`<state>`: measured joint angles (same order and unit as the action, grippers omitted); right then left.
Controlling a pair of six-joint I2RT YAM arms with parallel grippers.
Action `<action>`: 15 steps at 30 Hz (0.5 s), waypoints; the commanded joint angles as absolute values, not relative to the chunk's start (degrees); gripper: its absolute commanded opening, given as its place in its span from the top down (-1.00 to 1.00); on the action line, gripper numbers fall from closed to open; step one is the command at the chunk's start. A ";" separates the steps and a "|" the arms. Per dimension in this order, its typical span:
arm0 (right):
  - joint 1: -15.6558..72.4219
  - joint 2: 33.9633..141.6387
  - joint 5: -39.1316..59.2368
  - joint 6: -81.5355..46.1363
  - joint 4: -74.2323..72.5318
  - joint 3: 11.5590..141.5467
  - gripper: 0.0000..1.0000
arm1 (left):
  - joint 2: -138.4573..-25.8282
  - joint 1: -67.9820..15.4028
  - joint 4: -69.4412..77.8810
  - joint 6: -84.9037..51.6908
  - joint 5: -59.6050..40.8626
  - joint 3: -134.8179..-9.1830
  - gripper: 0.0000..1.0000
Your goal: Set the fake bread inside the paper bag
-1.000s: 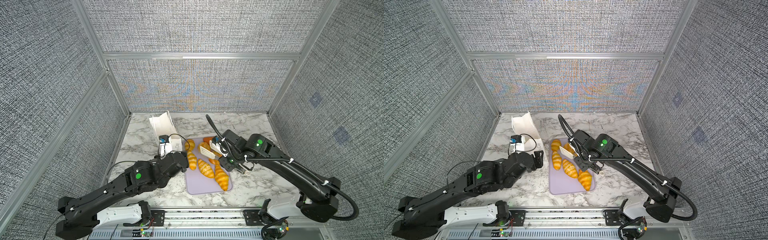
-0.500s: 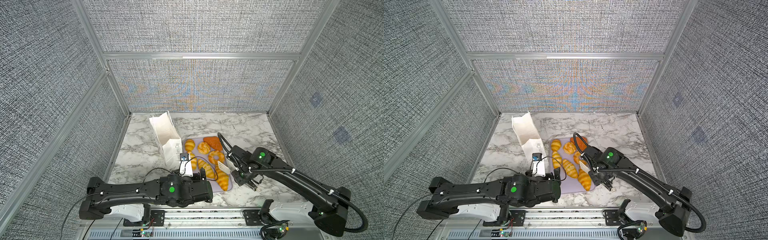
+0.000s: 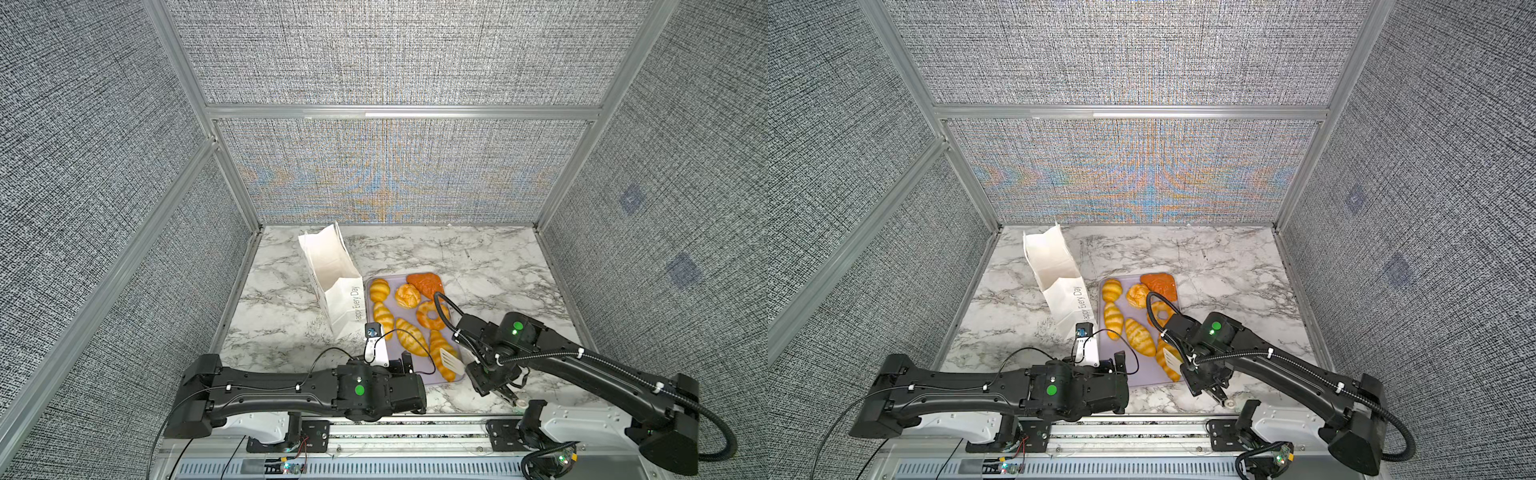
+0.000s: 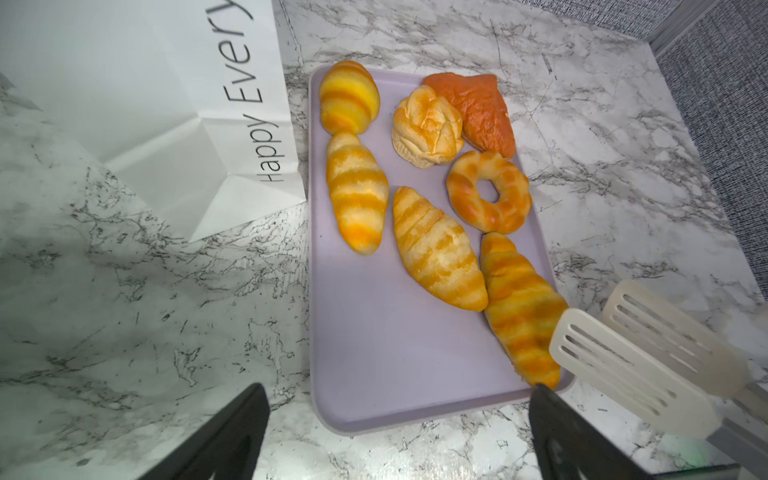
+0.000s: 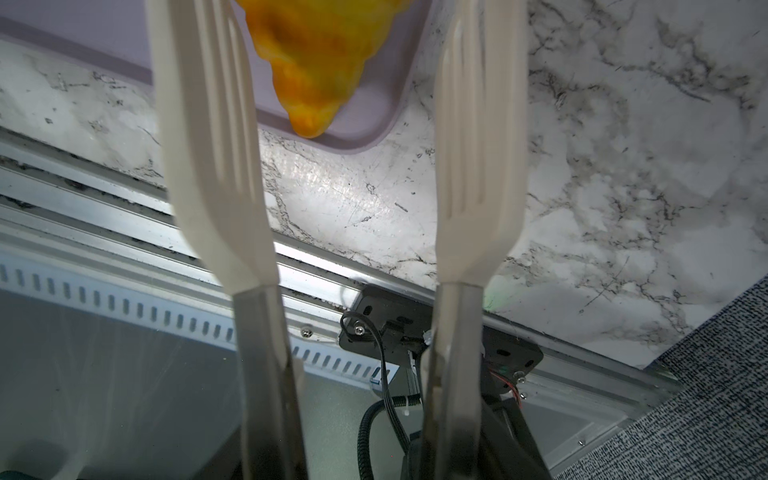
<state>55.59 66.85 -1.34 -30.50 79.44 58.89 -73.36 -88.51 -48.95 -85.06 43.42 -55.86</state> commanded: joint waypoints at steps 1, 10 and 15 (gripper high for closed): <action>56.38 67.56 -1.03 -33.02 80.70 58.90 -0.15 | -73.99 -88.59 -46.55 -85.73 41.70 -55.18 -0.99; 58.01 72.58 -1.99 -32.10 79.93 60.20 -0.18 | -73.44 -88.59 -47.94 -87.58 39.22 -54.37 -0.98; 58.06 74.67 -2.32 -31.46 79.26 61.22 -0.18 | -73.63 -88.61 -49.15 -87.52 39.37 -54.91 -0.99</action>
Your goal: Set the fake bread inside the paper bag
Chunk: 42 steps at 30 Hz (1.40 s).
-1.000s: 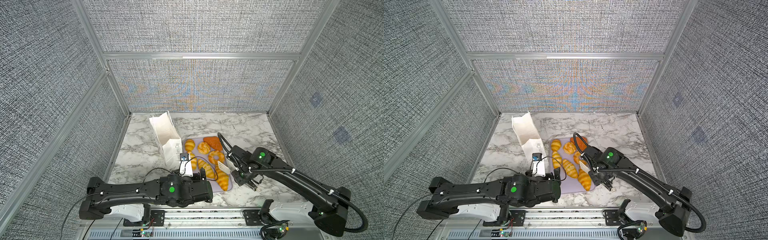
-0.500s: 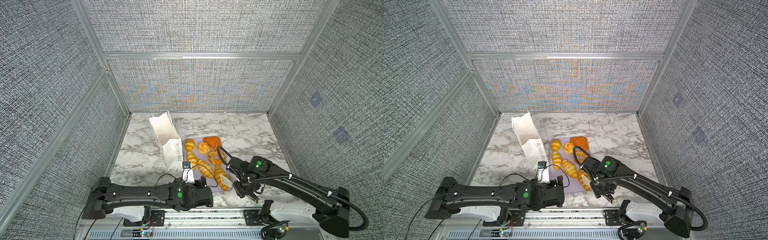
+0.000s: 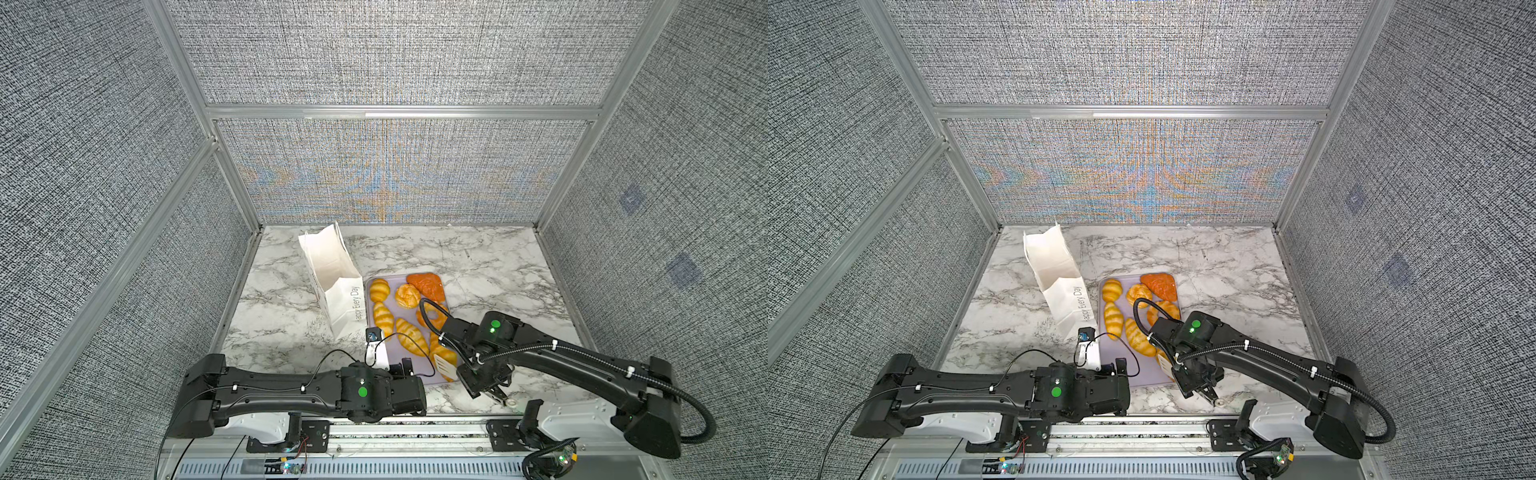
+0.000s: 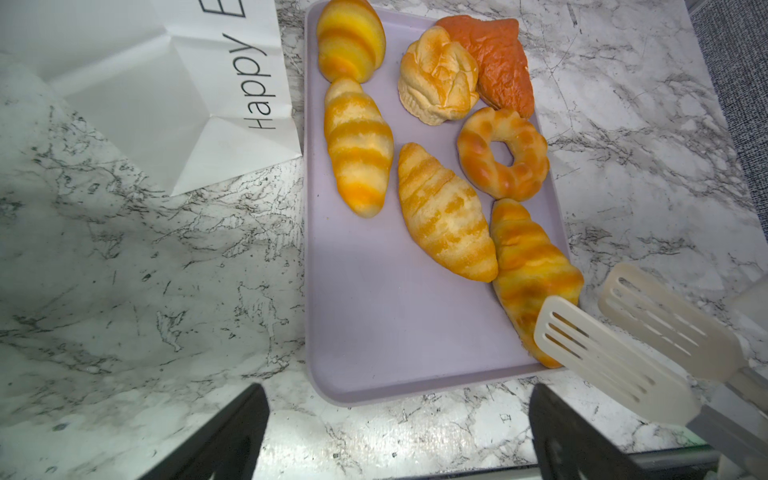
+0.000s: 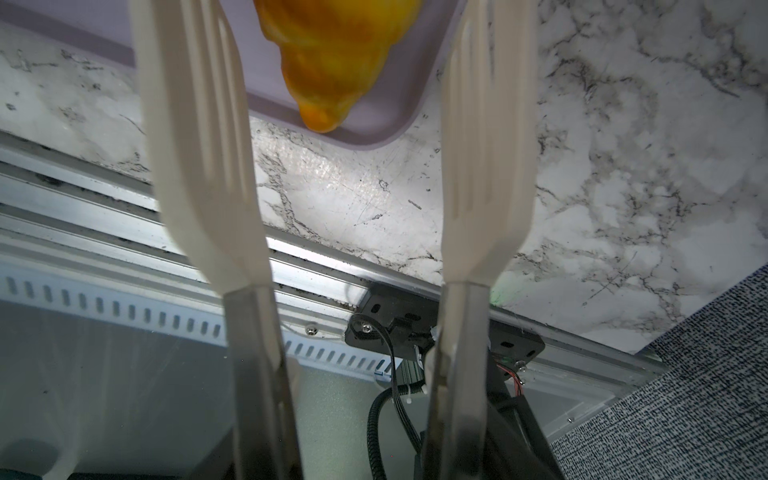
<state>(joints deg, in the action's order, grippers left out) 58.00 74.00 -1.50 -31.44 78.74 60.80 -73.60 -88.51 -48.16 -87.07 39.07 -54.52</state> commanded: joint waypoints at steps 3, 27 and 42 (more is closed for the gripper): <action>58.08 75.66 -2.44 -31.00 78.76 60.83 -0.18 | -73.63 -88.59 -49.97 -87.57 39.20 -55.09 -0.99; 57.33 85.11 -5.05 -25.56 79.82 64.70 0.20 | -72.10 -88.59 -52.27 -87.89 39.90 -54.54 -0.99; 56.16 79.66 -6.00 -26.02 81.09 65.94 0.39 | -66.26 -88.59 -58.08 -87.54 45.72 -54.55 -0.98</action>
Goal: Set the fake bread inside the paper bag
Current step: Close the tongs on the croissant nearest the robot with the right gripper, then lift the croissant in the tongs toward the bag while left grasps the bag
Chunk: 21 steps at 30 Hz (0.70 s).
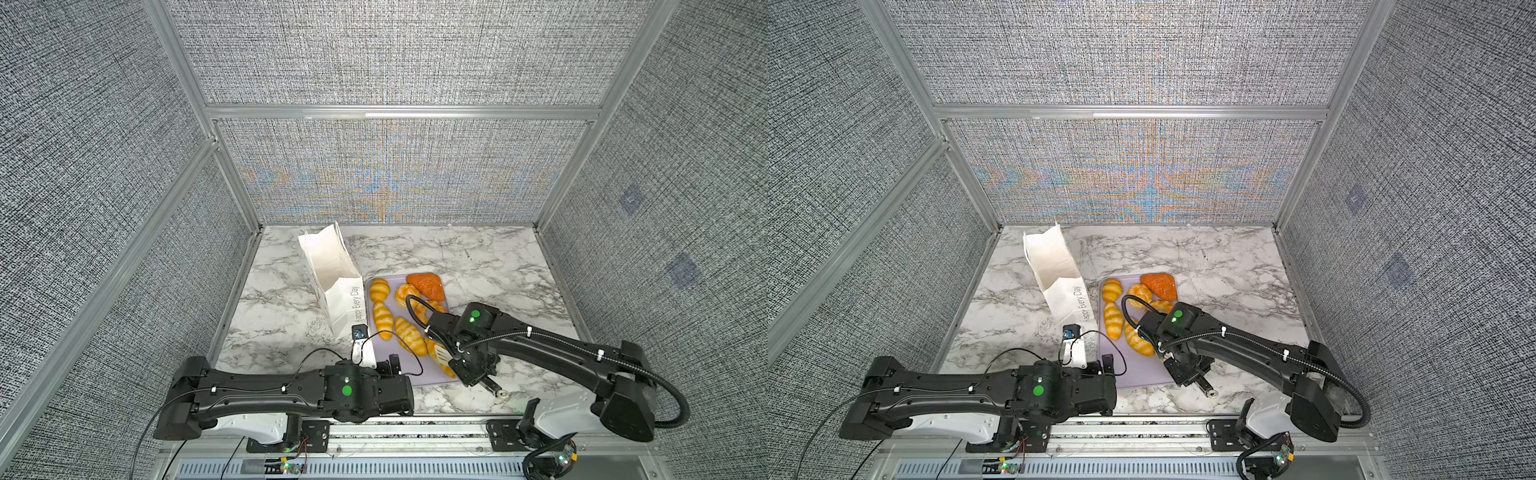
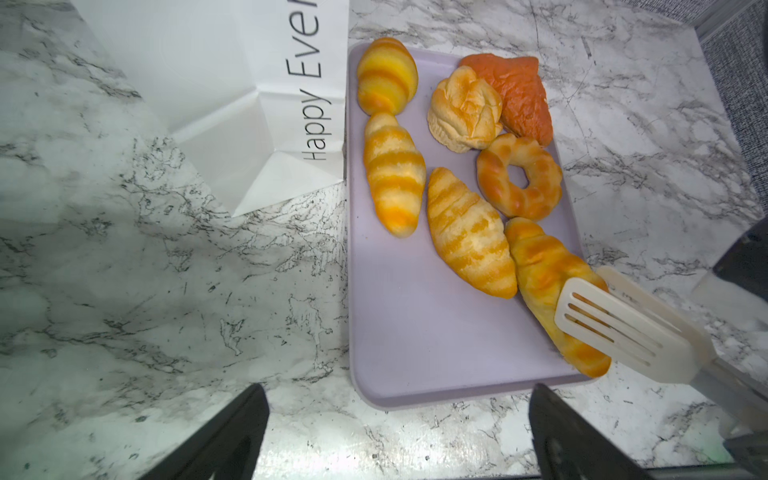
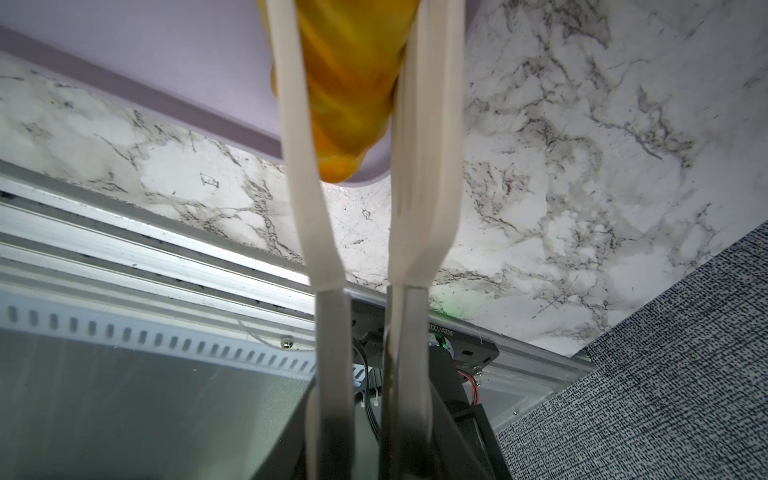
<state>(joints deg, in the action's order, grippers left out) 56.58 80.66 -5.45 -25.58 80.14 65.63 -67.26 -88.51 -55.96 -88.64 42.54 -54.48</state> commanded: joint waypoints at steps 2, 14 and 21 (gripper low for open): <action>55.40 78.24 -4.64 -26.08 80.49 66.01 0.39 | -65.10 -88.59 -59.13 -85.94 46.90 -55.49 -0.99; 51.45 72.02 -3.63 -24.33 80.39 71.97 0.41 | -61.69 -88.56 -56.70 -72.36 50.08 -60.65 -0.99; 50.67 72.13 -3.34 -22.13 80.75 76.99 0.41 | -57.87 -87.34 -57.30 -67.23 49.28 -63.93 -0.99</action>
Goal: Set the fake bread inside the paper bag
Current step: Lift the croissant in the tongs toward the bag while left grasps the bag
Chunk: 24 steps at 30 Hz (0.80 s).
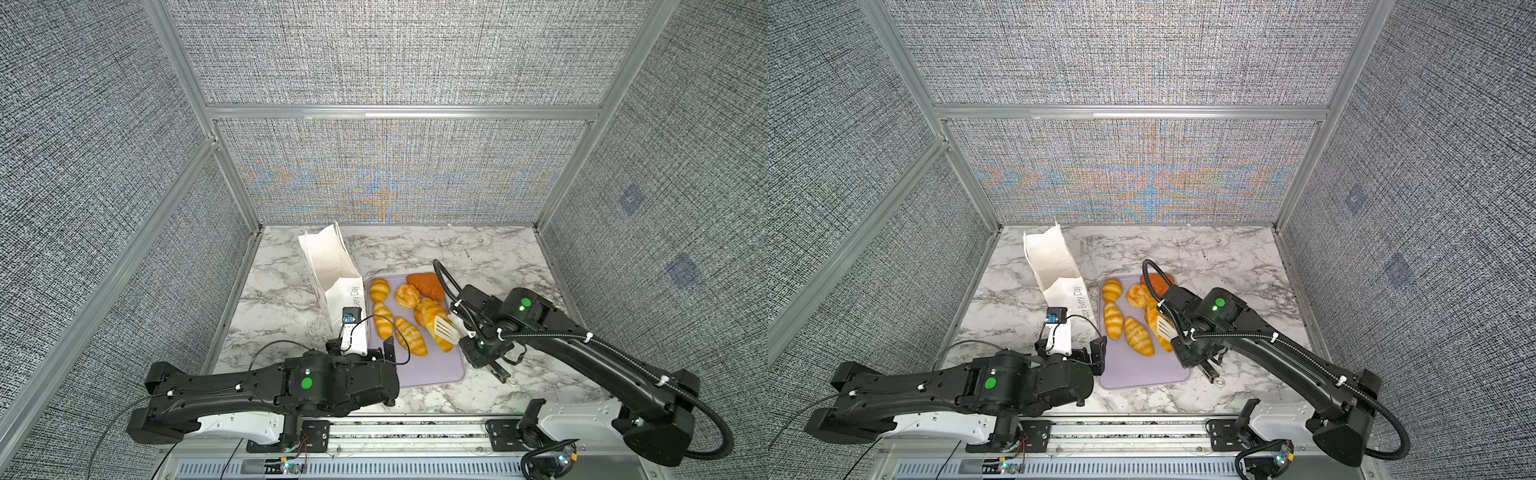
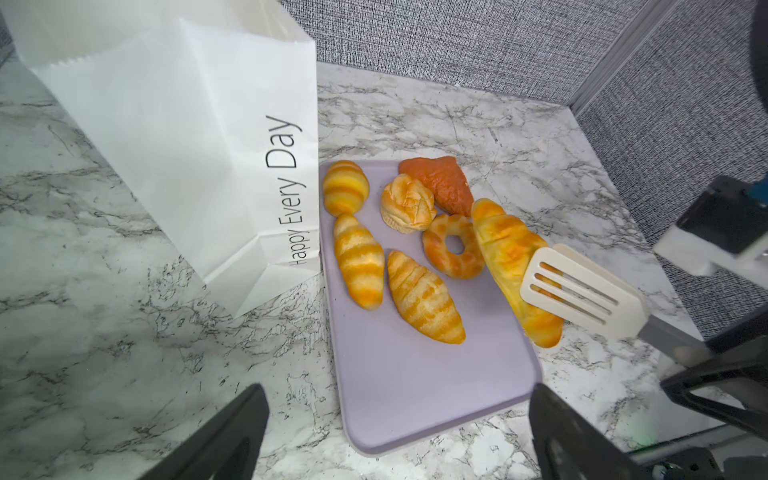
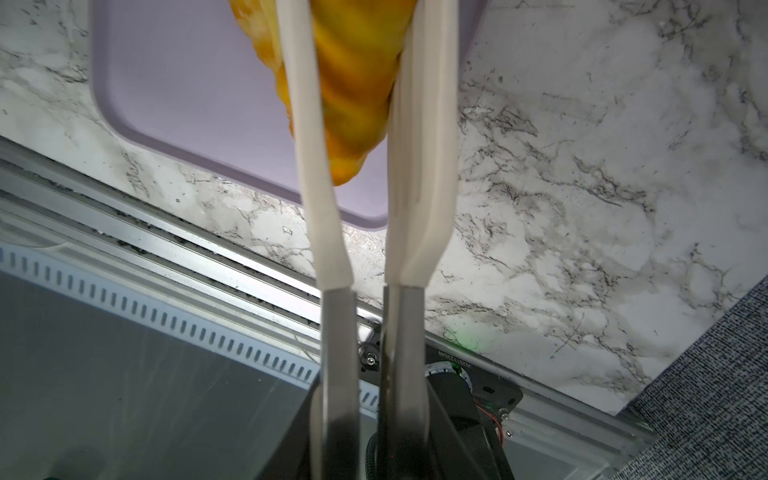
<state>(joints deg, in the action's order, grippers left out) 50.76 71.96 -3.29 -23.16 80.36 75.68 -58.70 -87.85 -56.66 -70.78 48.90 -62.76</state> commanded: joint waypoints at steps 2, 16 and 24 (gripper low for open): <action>50.61 72.63 -3.34 -21.60 80.94 78.92 0.41 | -57.32 -86.77 -58.44 -65.87 49.23 -65.68 -0.99; 50.23 78.94 -2.56 -15.87 76.76 95.58 0.41 | -55.37 -81.07 -58.28 -52.46 49.38 -75.64 -0.99; 50.10 83.65 -0.09 -13.46 73.32 104.65 0.41 | -56.17 -79.00 -59.04 -46.25 50.87 -81.92 -0.99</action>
<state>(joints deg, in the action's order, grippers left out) 50.13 82.94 -1.13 -15.03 76.44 102.56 -56.12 -79.42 -58.39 -49.71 49.45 -80.60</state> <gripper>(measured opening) 0.298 0.993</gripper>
